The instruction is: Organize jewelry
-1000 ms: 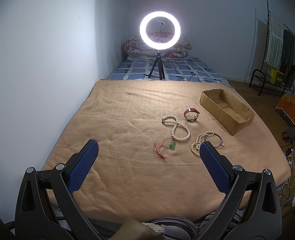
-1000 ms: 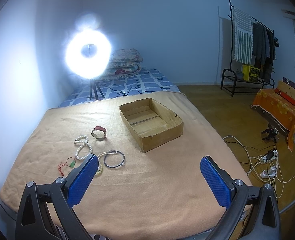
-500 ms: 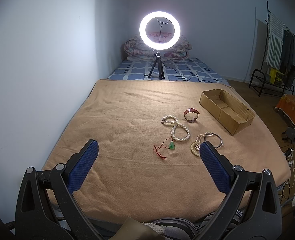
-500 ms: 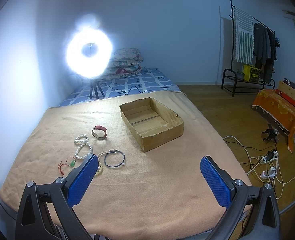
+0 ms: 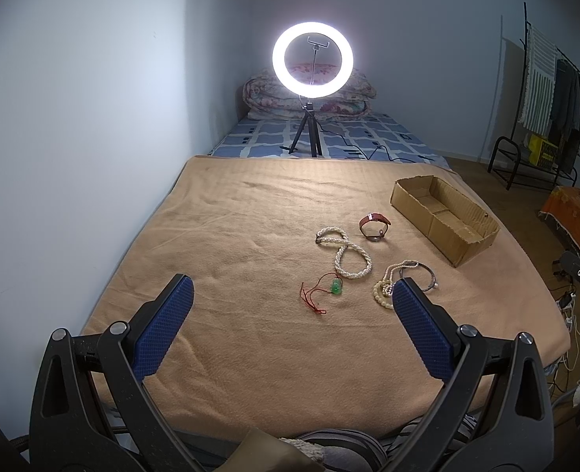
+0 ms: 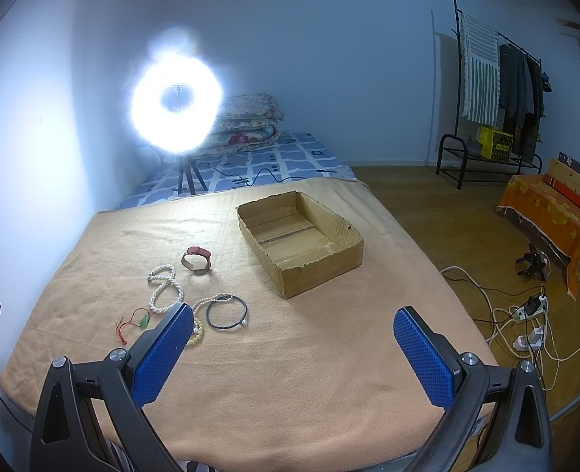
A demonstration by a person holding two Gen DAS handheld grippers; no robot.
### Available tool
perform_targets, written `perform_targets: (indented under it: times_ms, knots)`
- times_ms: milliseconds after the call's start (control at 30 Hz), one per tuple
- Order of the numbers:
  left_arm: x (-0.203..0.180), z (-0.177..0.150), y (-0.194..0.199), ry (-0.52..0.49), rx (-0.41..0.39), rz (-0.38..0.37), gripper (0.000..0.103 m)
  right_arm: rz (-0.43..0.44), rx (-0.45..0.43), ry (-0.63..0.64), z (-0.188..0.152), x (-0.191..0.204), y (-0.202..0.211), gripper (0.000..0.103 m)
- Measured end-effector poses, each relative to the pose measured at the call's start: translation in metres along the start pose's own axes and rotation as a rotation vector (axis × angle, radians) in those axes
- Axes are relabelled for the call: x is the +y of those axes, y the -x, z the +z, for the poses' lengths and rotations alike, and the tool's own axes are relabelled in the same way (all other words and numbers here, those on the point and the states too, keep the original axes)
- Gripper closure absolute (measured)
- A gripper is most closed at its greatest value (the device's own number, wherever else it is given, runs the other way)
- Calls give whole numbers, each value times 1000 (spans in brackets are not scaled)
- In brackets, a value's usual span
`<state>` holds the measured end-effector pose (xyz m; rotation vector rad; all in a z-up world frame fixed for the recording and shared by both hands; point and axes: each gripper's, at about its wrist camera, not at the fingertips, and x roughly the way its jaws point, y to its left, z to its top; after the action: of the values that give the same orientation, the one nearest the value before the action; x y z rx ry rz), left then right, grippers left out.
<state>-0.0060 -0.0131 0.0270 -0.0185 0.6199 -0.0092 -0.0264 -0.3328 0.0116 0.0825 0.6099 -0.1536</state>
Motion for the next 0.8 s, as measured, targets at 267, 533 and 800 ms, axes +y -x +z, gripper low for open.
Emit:
perform_targets:
  times_ms: [267, 533, 800]
  knots:
    - [2, -3, 0, 1, -1, 0, 0, 1, 1, -1, 0, 0, 0, 0]
    - [-1, -2, -7, -6, 7, -3, 0, 9, 16, 0, -3, 0, -6, 0]
    - [13, -4, -35, -6, 30, -4, 0, 40, 50, 9, -7, -5, -28, 0]
